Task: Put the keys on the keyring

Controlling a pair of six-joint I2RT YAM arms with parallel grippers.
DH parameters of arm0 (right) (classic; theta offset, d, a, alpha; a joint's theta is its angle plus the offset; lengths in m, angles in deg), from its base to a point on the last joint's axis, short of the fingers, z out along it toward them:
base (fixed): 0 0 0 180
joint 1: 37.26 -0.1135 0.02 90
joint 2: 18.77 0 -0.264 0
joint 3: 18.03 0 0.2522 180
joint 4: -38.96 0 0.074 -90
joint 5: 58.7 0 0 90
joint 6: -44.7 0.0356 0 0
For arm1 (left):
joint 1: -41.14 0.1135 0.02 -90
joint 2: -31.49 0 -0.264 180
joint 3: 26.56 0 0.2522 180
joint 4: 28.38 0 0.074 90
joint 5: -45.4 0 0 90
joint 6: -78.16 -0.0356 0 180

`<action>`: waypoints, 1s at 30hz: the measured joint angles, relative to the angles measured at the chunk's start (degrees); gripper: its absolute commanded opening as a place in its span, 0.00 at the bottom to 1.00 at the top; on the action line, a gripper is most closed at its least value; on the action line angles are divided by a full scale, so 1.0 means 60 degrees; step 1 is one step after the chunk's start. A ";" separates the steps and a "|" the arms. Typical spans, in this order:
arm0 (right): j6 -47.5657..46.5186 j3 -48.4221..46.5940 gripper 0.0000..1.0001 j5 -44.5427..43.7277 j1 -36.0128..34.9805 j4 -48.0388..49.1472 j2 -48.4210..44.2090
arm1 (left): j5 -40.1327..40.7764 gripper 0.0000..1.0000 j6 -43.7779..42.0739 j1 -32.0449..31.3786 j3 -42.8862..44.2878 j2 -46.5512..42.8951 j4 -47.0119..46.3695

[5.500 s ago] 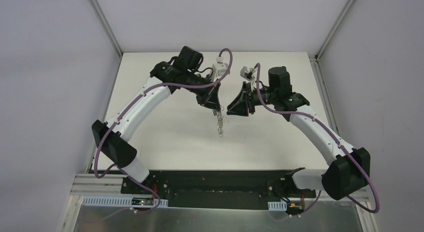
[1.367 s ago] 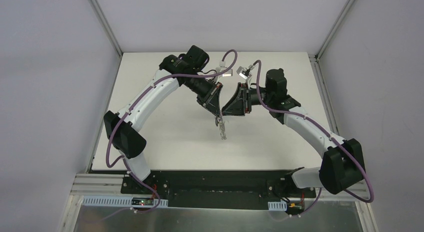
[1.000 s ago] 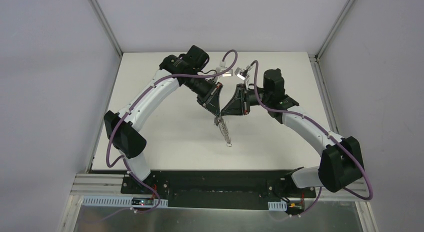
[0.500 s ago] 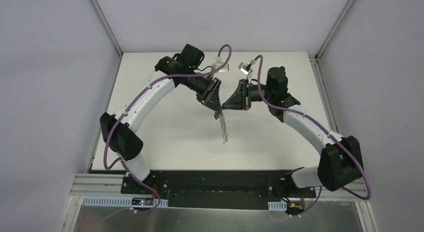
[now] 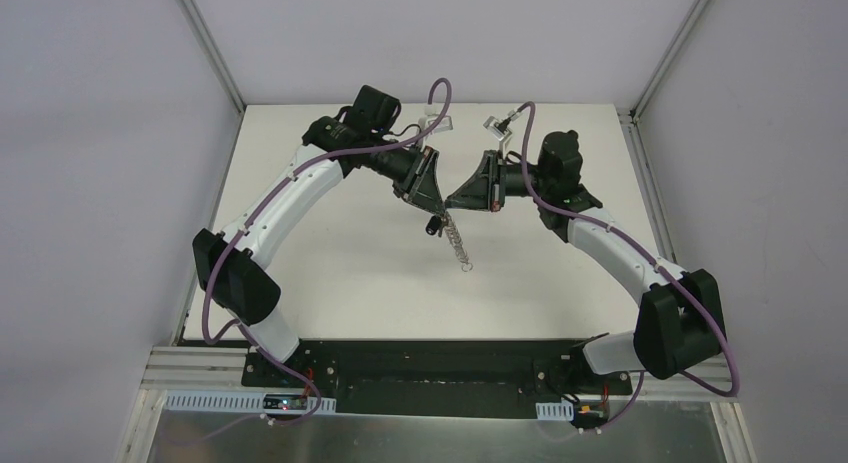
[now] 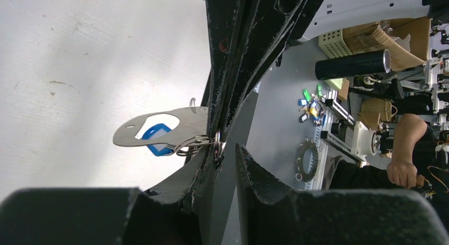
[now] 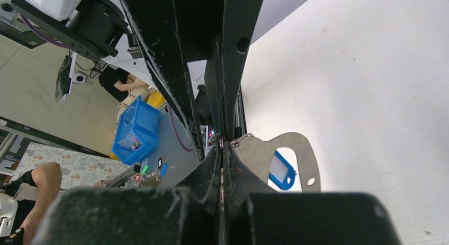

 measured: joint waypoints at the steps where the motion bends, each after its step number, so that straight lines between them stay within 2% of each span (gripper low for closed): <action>1: 0.0029 0.0000 0.00 0.0004 0.0000 0.0036 0.0000 | 0.0004 0.15 0.0047 0.0004 0.0000 0.0000 -0.0025; 7: 0.0098 0.0069 0.00 0.0011 0.0007 0.0302 0.0000 | 0.0011 0.01 0.0142 0.0076 0.0000 0.0018 -0.0076; 12: 0.0073 0.0157 0.00 0.0029 0.0007 0.0463 0.0000 | 0.0007 0.00 0.0146 0.0106 0.0000 0.0025 -0.0055; 17: -0.0270 0.0204 0.16 0.0127 0.0004 0.0328 -0.0004 | 0.0095 0.00 -0.0266 0.0102 0.0164 0.0149 0.0412; 21: -0.0998 0.0193 0.28 0.0204 0.0091 -0.0426 -0.0095 | 0.0477 0.00 -0.1217 0.0069 0.1031 0.0568 0.1719; 27: -0.2014 -0.0106 0.39 0.0368 0.0124 -0.1617 -0.0284 | 0.1144 0.00 -0.2393 -0.0262 0.2106 0.1147 0.3395; 30: -0.2251 -0.0117 0.42 0.0404 0.0066 -0.1825 -0.0382 | 0.1392 0.00 -0.2670 -0.0514 0.2390 0.1341 0.3912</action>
